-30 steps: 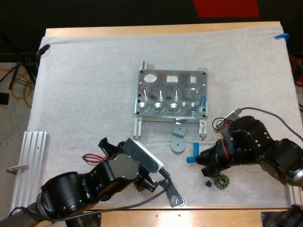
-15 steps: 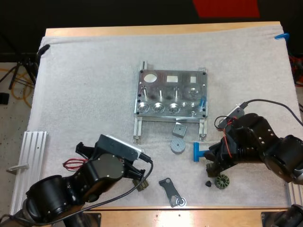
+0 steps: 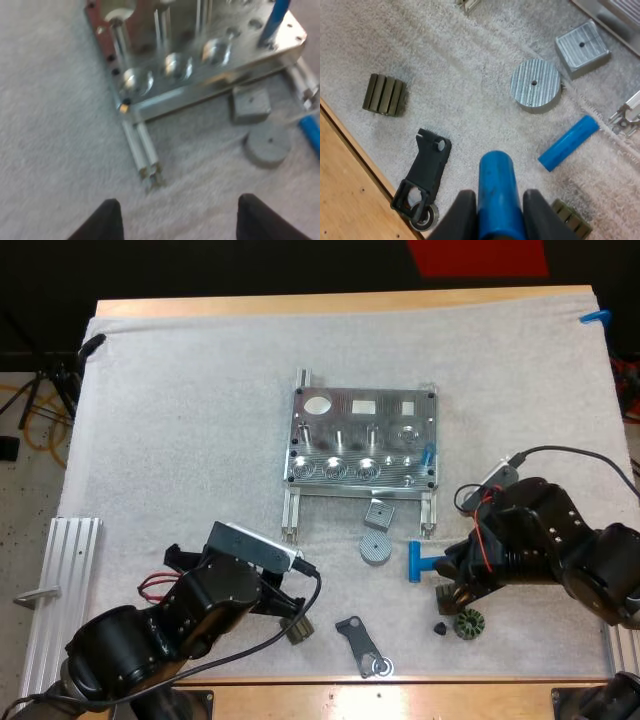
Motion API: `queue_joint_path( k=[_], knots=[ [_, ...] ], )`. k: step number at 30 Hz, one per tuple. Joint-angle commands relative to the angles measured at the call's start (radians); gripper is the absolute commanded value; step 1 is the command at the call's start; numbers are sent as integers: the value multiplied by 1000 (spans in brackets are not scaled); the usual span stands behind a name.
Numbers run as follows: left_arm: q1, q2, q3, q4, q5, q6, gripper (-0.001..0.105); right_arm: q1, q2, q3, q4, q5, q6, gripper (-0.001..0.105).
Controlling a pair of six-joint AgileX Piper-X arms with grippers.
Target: Load cells from right to left
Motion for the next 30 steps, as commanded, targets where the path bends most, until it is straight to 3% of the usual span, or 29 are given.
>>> queue_joint_path(
  k=[1, 8, 14, 22, 30],
  knots=[
    [0, -4, -4, -34, -12, 4, 50, 2, -7, -11, 0, 0, -13, 8],
    [0, -4, 10, -49, -21, 30, 50, 2, -7, -17, 2, 30, -15, 8],
    [0, -4, 66, -49, 42, 85, 50, 2, -7, -50, 2, 101, -64, 8],
    [0, -4, 76, -92, 57, 188, 50, 2, 43, -142, 56, 202, -181, 8],
    [0, -4, 76, -109, 58, 195, 50, 2, 173, -263, 93, 265, -250, 8]
  ],
)
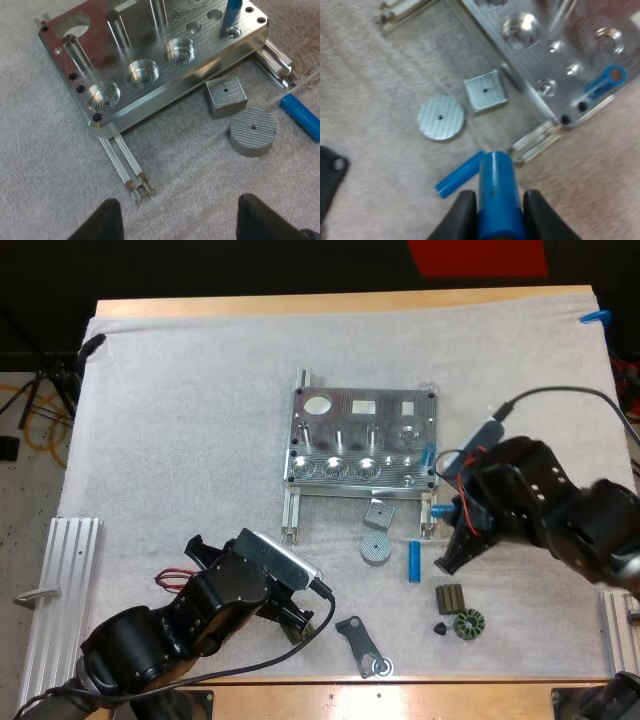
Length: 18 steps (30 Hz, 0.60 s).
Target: Load cells from right to left
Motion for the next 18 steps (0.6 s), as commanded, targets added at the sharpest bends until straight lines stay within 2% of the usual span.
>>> queue_joint_path(
  k=[1, 9, 18],
  knots=[
    [0, -4, -4, -4, -8, 2, 50, 2, 20, -32, 5, 5, -31, 8],
    [0, -4, -4, -5, 15, 22, 50, 2, 175, -186, 23, 51, -75, 8],
    [0, -4, -4, -5, 15, 22, 50, -1, 365, -378, 95, 92, -171, 8]
  ],
)
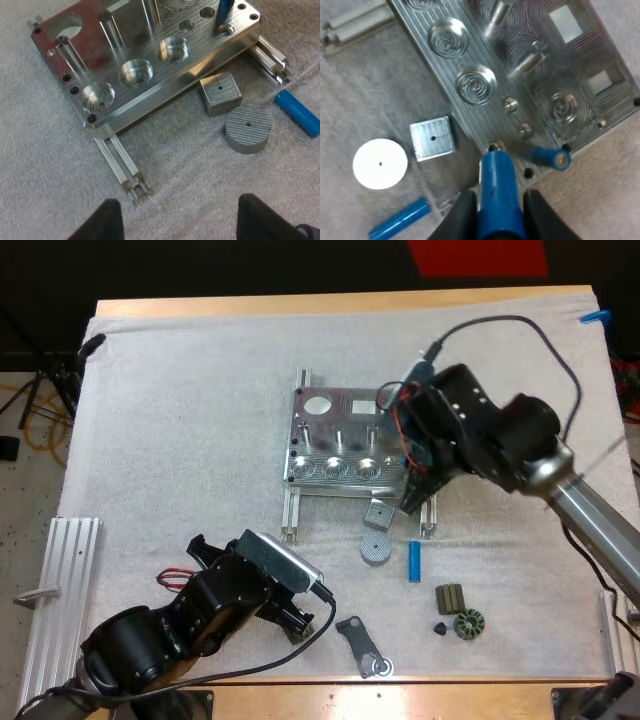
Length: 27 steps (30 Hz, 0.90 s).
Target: Load cells from right to left
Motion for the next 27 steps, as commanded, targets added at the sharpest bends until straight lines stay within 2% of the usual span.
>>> queue_joint_path(
  k=[1, 7, 11, 27],
  knots=[
    [0, -4, -4, -5, -1, 3, 50, -1, 14, -29, 11, 11, -24, 8],
    [0, -4, -4, -5, 21, 11, 50, -1, 107, -81, 47, 17, -53, 8],
    [0, -4, -4, -5, 21, 11, 50, -1, 149, -83, 47, 66, -99, 8],
    [0, -4, -4, -4, 21, 11, 50, -20, 271, -83, -31, 92, -187, 8]
  ],
)
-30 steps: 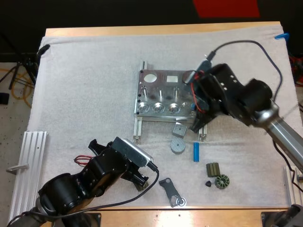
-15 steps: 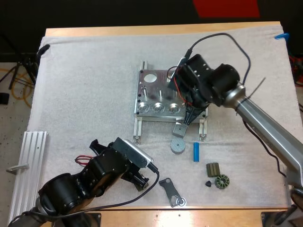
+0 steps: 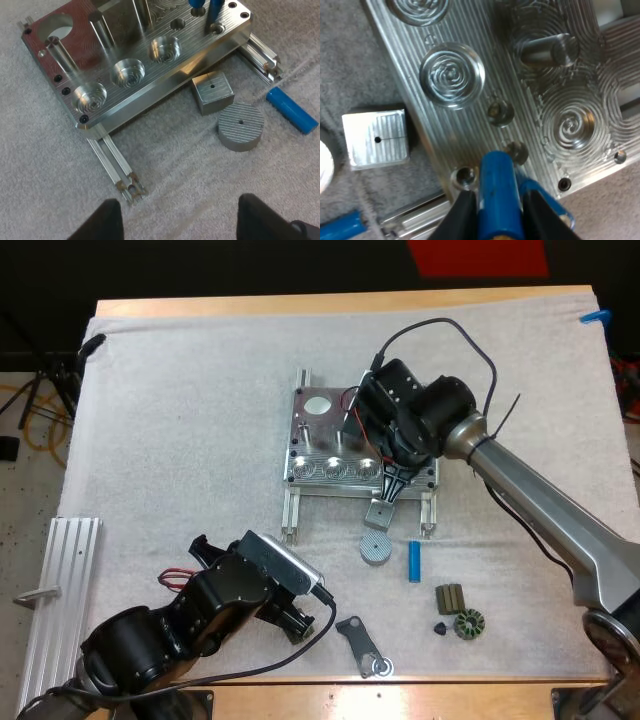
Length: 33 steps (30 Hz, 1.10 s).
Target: Load cells from right to left
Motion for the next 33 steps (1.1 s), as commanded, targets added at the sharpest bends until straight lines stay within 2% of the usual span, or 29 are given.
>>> queue_joint_path(
  k=[1, 12, 33],
  knots=[
    [0, -4, -4, -4, -1, 3, 50, -12, -2, -11, -9, 6, -18, 8],
    [0, -4, -4, -4, -1, 3, 50, -56, 22, -11, -24, 1, -41, 8],
    [0, -4, -4, -4, -1, 3, 50, -56, 74, -6, -26, -32, -47, 8]
  ],
)
